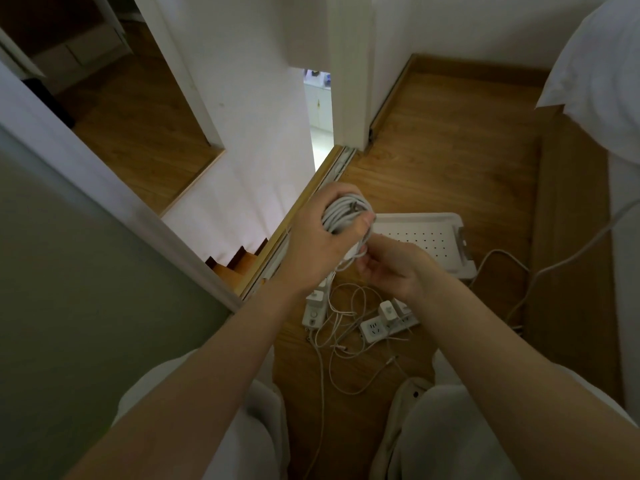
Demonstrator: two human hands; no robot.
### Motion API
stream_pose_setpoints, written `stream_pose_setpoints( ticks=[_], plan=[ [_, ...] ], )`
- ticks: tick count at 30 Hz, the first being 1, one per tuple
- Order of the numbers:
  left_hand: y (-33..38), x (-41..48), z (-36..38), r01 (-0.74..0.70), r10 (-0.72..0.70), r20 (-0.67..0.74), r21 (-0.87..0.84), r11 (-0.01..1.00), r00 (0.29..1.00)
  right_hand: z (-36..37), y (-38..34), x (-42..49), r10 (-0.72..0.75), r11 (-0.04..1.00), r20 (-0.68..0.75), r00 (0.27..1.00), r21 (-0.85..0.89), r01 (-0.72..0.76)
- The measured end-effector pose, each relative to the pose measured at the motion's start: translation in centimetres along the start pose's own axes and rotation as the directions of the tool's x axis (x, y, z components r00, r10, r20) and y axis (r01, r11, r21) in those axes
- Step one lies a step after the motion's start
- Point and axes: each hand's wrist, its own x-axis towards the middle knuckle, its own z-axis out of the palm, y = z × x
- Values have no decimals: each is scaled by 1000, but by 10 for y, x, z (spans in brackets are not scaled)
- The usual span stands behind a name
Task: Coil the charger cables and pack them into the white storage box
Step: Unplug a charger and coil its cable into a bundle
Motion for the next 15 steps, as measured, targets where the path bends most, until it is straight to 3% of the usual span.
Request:
stream_pose_setpoints(
  ticks=[3,5,7,10,15],
  plan=[
    [-2,1,-4,32,-32,20,13,999,999,0,1,-2,-111,946,78,991,-298,129],
    [-5,4,-8,142,-143,-63,-23,990,988,1,0,-8,-163,890,141,976,-405,207],
    [-8,7,-11,297,-309,-134,-104,949,942,2,-2,-11,-186,859,211,960,-439,263],
    [-9,8,-12,478,-515,-103,-253,841,851,3,-2,-14,-186,846,263,947,-448,291],
    [-9,9,-13,632,-668,27,-353,690,744,-3,1,-8,-103,894,318,943,-386,228]
  ],
)
